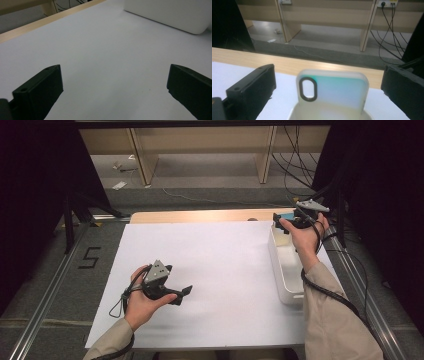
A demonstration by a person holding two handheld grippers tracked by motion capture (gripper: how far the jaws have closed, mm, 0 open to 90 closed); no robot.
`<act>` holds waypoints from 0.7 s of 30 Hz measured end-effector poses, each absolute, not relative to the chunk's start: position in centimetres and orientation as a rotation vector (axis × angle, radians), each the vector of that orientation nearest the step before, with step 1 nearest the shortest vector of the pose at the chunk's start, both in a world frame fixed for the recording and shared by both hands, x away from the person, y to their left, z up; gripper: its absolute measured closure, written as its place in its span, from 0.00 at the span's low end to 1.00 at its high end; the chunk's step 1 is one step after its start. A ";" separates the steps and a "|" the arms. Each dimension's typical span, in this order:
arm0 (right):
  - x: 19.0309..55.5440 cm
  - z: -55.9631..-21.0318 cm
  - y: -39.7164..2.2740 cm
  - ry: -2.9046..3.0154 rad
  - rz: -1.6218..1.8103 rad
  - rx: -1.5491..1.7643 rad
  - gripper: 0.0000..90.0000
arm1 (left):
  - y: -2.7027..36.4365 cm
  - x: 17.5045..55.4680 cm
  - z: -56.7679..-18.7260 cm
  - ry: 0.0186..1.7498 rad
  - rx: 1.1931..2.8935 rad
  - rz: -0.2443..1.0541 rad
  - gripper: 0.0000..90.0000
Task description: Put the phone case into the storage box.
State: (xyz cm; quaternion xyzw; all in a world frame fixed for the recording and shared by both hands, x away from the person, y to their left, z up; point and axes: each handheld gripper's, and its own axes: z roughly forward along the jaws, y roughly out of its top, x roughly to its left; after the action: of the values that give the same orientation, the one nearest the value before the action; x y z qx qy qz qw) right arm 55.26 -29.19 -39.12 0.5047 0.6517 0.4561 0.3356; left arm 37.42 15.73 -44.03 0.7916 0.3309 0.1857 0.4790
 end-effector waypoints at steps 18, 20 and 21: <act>54.1 -37.5 -28.8 1.690 1.230 1.275 0.01 | 15.8 37.4 -43.9 0.806 1.929 0.455 0.00; 53.8 -37.2 -28.7 1.697 1.235 1.267 0.02 | 15.8 37.4 -43.9 0.806 1.928 0.455 0.00; 53.6 -37.1 -28.6 1.695 1.239 1.261 0.02 | 15.8 37.4 -43.9 0.807 1.928 0.455 0.00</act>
State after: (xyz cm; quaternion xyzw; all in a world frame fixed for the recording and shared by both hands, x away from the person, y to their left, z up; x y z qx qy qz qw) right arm 53.62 -28.65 -37.10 0.4843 0.6510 0.4759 0.3393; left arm 37.35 15.77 -43.88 0.7904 0.3307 0.1867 0.4807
